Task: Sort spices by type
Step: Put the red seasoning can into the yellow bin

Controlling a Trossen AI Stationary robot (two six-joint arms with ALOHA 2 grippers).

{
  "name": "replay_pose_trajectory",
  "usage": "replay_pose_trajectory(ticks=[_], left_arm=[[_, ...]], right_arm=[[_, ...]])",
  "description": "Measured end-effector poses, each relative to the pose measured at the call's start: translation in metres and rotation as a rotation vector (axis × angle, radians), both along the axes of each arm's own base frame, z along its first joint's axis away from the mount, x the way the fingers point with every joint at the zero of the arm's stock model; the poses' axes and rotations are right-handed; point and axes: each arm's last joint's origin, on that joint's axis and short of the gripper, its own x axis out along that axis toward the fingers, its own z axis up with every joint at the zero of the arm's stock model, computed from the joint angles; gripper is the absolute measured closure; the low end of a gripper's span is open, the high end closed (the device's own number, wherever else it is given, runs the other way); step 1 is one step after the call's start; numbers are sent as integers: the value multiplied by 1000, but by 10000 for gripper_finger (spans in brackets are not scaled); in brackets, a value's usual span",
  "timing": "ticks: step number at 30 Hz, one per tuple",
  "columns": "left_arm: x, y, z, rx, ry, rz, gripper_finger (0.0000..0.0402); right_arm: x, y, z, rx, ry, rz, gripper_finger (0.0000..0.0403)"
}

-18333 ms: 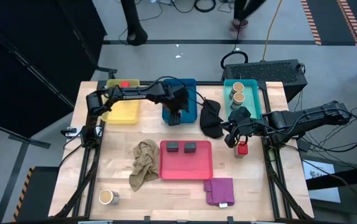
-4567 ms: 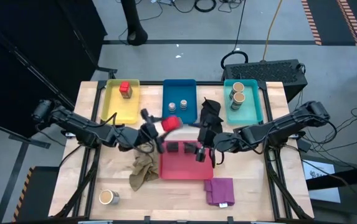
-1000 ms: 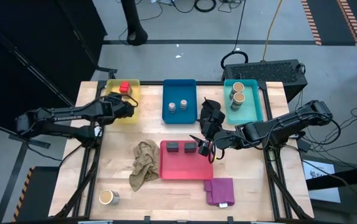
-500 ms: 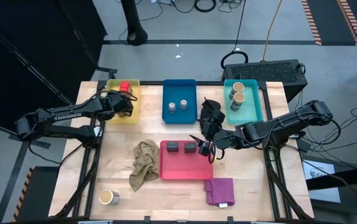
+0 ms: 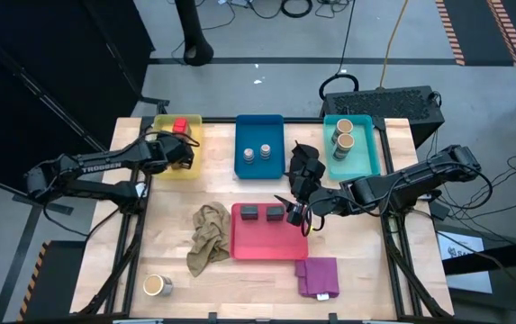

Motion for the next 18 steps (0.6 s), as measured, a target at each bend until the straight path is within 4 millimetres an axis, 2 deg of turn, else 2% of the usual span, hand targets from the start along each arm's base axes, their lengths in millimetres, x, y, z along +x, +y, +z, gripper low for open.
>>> replay_pose_trajectory(ticks=[12, 18], left_arm=[[7, 3, -11, -34, 54, 9, 397], [8, 1, -11, -39, 121, -86, 397]], right_arm=[[0, 0, 0, 0, 3, -1, 94], [0, 0, 0, 0, 3, -1, 94]])
